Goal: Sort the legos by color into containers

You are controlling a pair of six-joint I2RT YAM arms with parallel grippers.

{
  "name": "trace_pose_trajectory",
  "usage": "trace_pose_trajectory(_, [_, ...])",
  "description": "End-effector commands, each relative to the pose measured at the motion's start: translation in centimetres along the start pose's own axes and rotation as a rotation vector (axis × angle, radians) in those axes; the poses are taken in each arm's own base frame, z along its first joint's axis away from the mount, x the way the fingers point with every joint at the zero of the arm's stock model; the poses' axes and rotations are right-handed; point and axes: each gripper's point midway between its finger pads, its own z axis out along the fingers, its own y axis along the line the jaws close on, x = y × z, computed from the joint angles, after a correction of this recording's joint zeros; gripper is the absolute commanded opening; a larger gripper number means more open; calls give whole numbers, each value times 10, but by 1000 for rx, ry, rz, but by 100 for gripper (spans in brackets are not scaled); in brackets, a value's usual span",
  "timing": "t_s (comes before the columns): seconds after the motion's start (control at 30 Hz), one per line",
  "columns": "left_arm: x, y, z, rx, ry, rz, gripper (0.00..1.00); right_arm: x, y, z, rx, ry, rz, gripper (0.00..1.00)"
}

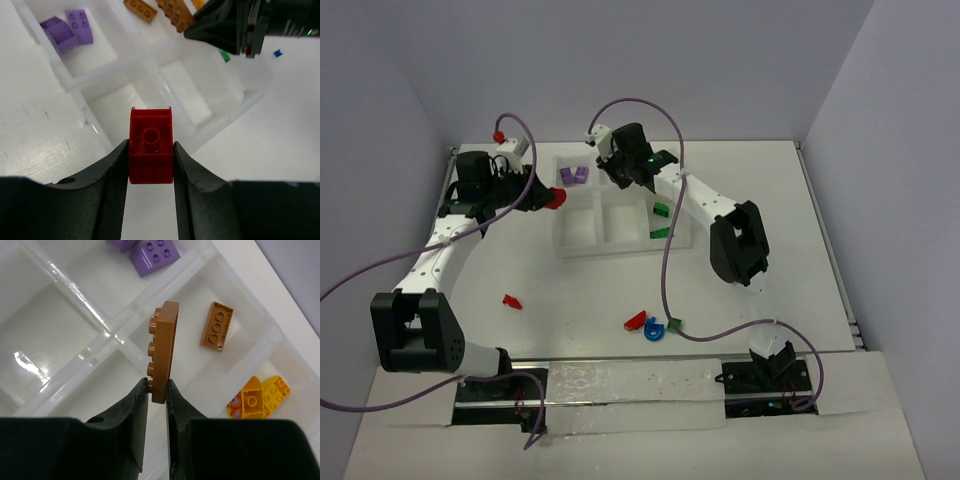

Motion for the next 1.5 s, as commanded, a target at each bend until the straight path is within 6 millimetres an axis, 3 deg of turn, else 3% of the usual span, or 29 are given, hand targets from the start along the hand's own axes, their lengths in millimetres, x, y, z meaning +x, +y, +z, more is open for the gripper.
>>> trace_pose_trajectory(0.0, [13, 6, -3, -12, 28, 114, 0, -31, -18, 10, 64, -109, 63, 0])
trace_pose_trajectory(0.1, [20, 9, 2, -28, 46, 138, 0, -27, -21, 19, 74, -106, 73, 7])
trace_pose_trajectory(0.33, [32, 5, 23, -18, 96, 145, 0, -29, -25, 24, 70, -121, 104, 49])
trace_pose_trajectory(0.5, [41, -4, 42, -6, 129, 169, 0, -44, -24, 12, 54, -152, 120, 74])
trace_pose_trajectory(0.63, [49, 3, 57, -41, 158, 142, 0, -68, -24, -19, 39, -203, 147, 89])
trace_pose_trajectory(0.7, [50, 7, 62, -63, 164, 144, 0, -87, -28, -49, 47, -249, 157, 91])
trace_pose_trajectory(0.77, [50, 12, 65, -91, 166, 154, 0, -88, -32, -70, 51, -262, 174, 95])
trace_pose_trajectory(0.8, [50, 17, 68, -123, 167, 162, 2, -84, -33, -86, 45, -259, 190, 96])
trace_pose_trajectory(0.93, [51, 26, 76, -171, 182, 179, 8, -55, -48, -116, 54, -207, 219, 96])
trace_pose_trajectory(1.0, [53, 27, 81, -174, 196, 195, 19, -20, -53, -131, 46, -149, 232, 96])
trace_pose_trajectory(1.03, [53, 26, 81, -172, 198, 197, 25, -24, -55, -142, 53, -165, 215, 97])
trace_pose_trajectory(1.07, [53, 25, 82, -168, 200, 204, 33, 1, -57, -148, 58, -124, 211, 98])
trace_pose_trajectory(1.1, [53, 24, 81, -164, 199, 207, 40, 6, -59, -156, 65, -121, 202, 98])
trace_pose_trajectory(1.17, [53, 21, 80, -144, 204, 224, 51, 44, -60, -163, 64, -52, 220, 99])
trace_pose_trajectory(1.23, [53, 15, 76, -121, 203, 235, 58, 52, -60, -173, 63, -47, 219, 99])
trace_pose_trajectory(1.3, [51, 10, 69, -92, 195, 268, 62, 70, -59, -176, 64, -15, 232, 100])
trace_pose_trajectory(1.37, [45, -2, 51, -18, 161, 312, 84, 78, -62, -186, 76, -12, 239, 100])
trace_pose_trajectory(1.4, [43, -6, 41, 8, 148, 325, 90, 82, -62, -187, 79, -7, 240, 100])
trace_pose_trajectory(1.47, [47, -12, 23, 73, 165, 357, 89, 86, -61, -191, 84, -3, 238, 100])
